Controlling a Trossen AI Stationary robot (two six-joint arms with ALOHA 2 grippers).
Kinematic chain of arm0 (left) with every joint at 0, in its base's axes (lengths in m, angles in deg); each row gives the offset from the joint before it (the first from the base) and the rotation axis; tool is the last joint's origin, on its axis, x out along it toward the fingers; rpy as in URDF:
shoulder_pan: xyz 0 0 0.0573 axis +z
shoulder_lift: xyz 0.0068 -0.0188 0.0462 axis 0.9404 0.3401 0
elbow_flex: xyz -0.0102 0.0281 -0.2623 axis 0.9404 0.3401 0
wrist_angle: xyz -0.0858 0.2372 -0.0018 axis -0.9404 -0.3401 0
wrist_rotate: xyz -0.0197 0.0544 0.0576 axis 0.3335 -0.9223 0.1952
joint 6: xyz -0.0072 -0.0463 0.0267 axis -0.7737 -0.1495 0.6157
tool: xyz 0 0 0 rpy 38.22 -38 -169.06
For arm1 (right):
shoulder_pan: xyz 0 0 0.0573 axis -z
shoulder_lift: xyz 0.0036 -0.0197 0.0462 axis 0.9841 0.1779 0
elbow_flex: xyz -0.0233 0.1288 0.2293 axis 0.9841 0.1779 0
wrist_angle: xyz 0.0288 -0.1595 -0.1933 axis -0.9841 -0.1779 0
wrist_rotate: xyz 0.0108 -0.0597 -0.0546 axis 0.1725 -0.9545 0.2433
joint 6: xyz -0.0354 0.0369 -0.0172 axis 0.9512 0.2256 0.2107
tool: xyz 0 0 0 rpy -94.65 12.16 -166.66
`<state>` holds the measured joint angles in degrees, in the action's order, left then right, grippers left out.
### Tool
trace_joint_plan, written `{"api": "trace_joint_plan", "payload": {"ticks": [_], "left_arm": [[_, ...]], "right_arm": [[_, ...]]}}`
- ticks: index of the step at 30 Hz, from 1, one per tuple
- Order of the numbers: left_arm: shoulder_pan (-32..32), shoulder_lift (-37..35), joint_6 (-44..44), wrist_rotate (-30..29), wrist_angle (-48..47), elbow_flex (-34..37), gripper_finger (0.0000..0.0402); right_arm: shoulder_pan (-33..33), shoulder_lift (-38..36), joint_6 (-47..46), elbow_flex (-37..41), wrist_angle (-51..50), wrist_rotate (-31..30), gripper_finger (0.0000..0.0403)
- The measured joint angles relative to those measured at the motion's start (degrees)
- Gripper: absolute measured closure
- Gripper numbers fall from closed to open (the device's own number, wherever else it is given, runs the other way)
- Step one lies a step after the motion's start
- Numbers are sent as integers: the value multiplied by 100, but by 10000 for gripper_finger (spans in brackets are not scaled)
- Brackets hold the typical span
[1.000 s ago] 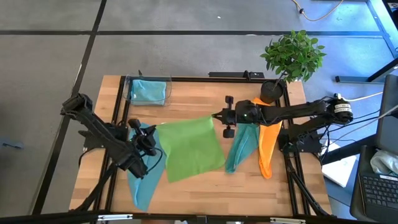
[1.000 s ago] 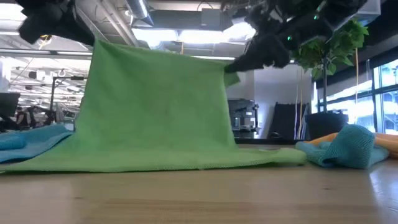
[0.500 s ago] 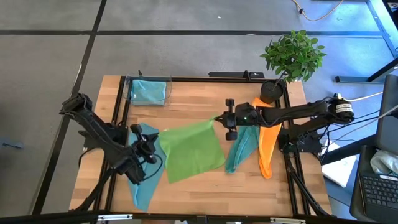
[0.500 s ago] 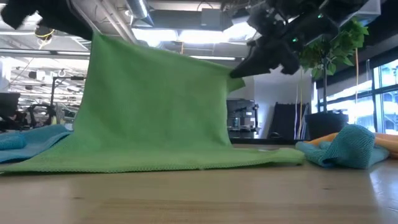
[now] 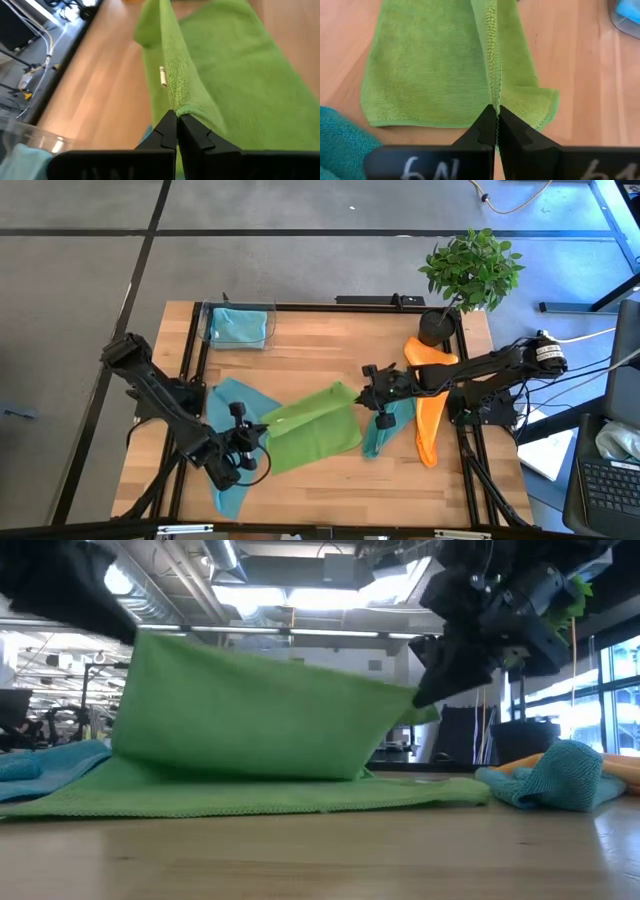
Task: Fold microfiber towels
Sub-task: Fold the green microfiber cloth
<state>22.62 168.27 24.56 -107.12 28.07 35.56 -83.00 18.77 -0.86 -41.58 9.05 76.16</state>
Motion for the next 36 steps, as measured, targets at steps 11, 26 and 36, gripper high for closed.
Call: {"api": "trace_joint_plan", "payload": {"ticks": [11,26,36], "left_arm": [[-177,261,-22,109,392,294,401],[110,261,44,-247,1394,365,401],[1811,261,2100,2755,3096,370,346]], "right_arm": [[-33,88,-598,415,272,537,391],[-302,89,-604,417,444,705,391],[-299,87,-599,413,448,589,391]]}}
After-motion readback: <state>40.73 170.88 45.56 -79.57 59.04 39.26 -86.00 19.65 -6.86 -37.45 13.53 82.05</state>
